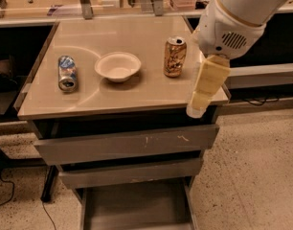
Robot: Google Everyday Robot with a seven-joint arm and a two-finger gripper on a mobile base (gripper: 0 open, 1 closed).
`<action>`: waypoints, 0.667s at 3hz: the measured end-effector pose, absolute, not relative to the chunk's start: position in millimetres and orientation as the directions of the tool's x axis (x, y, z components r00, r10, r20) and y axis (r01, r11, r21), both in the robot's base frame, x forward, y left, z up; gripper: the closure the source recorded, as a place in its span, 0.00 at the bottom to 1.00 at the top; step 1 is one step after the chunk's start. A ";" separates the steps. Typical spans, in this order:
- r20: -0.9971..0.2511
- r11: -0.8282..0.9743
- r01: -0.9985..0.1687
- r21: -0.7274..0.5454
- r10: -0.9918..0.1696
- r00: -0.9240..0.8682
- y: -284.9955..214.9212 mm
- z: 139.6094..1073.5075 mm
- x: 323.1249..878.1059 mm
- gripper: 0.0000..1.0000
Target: Place redbull can into bottom drawer
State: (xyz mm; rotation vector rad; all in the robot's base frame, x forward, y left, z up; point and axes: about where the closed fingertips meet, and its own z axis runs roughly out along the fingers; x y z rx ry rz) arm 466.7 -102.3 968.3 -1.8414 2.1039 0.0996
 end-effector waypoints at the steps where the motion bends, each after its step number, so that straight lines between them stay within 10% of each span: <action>1: -0.302 0.151 -0.972 -0.178 -0.949 -0.092 -98.5 970.3 468.2 0.00; 2: -0.323 0.143 -0.974 -0.178 -0.943 -0.080 -92.6 968.5 469.7 0.00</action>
Offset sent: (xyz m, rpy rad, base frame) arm 0.0042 0.0141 -0.0065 0.0471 0.0024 0.0321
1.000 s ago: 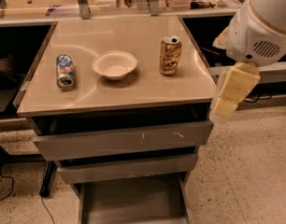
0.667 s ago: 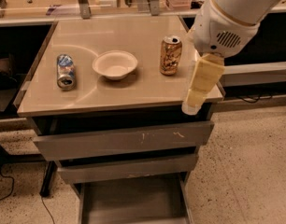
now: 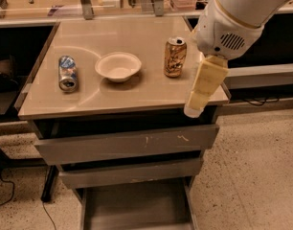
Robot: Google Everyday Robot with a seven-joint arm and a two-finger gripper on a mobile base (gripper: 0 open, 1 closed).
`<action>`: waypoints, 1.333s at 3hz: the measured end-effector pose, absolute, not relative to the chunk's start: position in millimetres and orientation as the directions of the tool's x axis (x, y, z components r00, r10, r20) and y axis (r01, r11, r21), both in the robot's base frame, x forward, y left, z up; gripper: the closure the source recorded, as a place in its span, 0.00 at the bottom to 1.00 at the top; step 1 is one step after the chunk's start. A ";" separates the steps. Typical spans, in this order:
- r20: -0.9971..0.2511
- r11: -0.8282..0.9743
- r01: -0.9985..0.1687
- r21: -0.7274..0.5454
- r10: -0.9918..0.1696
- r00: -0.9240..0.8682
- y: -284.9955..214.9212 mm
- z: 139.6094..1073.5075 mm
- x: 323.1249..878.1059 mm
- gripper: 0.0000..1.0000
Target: Place redbull can into bottom drawer
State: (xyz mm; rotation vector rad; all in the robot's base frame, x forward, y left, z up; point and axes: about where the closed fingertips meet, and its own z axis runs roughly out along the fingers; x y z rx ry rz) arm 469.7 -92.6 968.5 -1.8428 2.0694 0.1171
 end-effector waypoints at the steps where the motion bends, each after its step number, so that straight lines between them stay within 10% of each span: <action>1: -0.398 0.140 -0.974 -0.176 -0.915 -0.060 -55.0 960.7 495.1 0.00; 4: -0.453 0.099 -0.977 -0.190 -0.892 -0.003 13.9 949.1 539.8 0.00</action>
Offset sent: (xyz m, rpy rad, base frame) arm 0.1060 0.1218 -0.0099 0.1248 -0.0217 0.0739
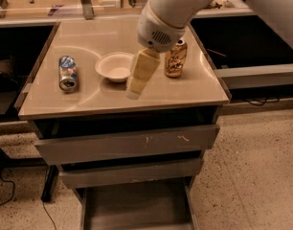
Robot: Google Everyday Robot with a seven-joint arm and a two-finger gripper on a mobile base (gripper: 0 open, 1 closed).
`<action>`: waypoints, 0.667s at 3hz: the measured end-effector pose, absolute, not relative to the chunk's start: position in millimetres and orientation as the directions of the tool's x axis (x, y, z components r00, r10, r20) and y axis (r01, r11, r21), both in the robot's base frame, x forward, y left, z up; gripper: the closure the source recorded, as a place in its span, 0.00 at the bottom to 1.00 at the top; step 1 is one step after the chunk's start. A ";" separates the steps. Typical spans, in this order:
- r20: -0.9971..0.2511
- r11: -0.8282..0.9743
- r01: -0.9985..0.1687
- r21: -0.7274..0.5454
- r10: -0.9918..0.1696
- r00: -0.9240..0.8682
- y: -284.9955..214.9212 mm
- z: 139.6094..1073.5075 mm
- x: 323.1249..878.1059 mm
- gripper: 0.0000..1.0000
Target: Place redbull can into bottom drawer
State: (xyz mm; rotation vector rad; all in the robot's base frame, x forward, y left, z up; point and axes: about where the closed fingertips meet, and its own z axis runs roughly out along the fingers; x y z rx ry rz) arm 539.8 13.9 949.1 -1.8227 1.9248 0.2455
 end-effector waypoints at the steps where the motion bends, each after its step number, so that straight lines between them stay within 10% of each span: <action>1: -0.428 0.088 -0.983 -0.160 -0.904 -0.012 43.6 931.7 565.7 0.00; 2: -0.355 0.035 -0.992 -0.118 -0.935 0.010 66.2 919.9 581.9 0.00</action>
Offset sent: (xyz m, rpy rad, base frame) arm 0.0592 0.0754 -0.0411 -0.2491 0.1662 0.1245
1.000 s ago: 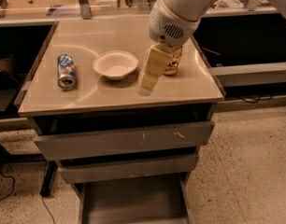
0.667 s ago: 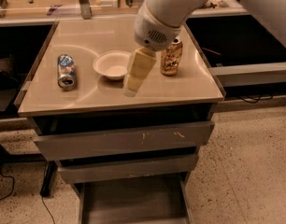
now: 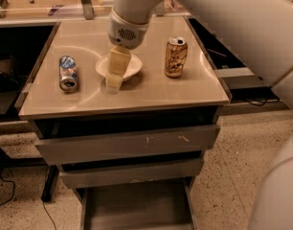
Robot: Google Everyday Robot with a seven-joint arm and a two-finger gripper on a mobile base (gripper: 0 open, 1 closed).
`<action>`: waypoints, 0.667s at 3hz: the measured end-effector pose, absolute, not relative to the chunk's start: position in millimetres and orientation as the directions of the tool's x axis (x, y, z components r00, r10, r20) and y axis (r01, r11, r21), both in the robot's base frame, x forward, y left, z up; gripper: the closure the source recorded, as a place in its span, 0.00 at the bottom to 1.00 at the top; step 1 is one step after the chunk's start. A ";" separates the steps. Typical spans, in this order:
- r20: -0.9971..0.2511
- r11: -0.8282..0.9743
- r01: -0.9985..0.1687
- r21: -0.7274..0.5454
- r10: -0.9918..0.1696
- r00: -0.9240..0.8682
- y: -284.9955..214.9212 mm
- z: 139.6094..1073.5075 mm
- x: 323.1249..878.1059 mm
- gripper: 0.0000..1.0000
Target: Place redbull can into bottom drawer
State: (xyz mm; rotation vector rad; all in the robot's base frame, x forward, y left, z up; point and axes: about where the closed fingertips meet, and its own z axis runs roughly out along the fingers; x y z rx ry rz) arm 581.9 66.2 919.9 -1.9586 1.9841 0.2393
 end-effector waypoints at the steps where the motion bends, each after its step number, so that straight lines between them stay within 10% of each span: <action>1: -0.340 0.011 -0.995 -0.102 -0.940 0.025 72.8 919.5 577.5 0.00; 2: -0.372 0.004 -0.993 -0.121 -0.927 0.042 87.7 918.8 592.0 0.00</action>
Offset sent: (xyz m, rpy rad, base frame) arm 0.0349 0.0464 0.0035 0.0769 -0.0335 0.0547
